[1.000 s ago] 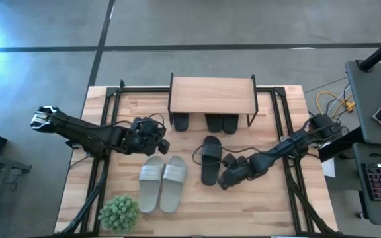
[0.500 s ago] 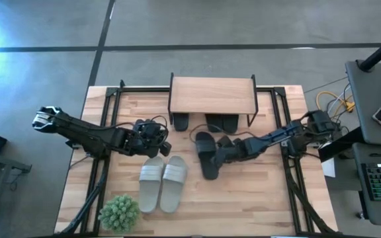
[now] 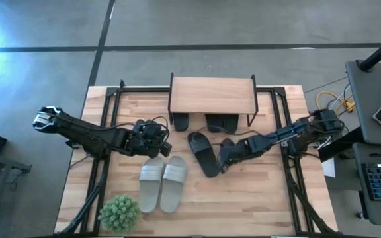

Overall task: Pick and place slides into the shelf
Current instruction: Put the black slide under the shelf

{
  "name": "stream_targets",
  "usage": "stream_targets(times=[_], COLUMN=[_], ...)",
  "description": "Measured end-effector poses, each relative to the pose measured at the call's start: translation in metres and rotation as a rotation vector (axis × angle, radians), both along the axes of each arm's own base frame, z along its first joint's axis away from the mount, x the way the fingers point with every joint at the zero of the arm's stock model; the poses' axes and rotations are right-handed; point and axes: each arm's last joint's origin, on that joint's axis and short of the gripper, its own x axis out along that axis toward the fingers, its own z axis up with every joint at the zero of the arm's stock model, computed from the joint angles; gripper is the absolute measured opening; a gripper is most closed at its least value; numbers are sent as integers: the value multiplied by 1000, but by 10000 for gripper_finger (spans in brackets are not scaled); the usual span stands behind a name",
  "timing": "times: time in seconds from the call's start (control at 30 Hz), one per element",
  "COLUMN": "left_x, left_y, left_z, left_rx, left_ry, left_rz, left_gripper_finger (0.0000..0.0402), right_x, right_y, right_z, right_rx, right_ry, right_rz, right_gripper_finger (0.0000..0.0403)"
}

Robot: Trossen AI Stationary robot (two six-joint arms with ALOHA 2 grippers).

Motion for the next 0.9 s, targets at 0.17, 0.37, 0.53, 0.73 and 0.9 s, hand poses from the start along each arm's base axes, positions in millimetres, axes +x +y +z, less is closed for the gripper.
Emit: stream_targets(times=[0.17,0.37,0.53,0.73,0.9], left_x=[0,-1,-1,-1,-1], left_y=[0,0,0,0,0], left_z=[-1,-3,-3,-3,-3], left_rx=[1,1,-4,-10,-15], left_ry=[5,8,9,10,10], left_rz=[0,-1,-5,-10,-14], left_gripper_finger=[8,8,8,8,8], right_x=[-2,7,18,26,39], right_y=[24,31,40,53,61], right_z=[0,-2,3,4,-6], right_rx=[83,109,155,180,180], right_ry=[-10,-12,-31,-30,-5], right_rz=[58,51,96,121,147], right_gripper_finger=[8,8,8,8,8])
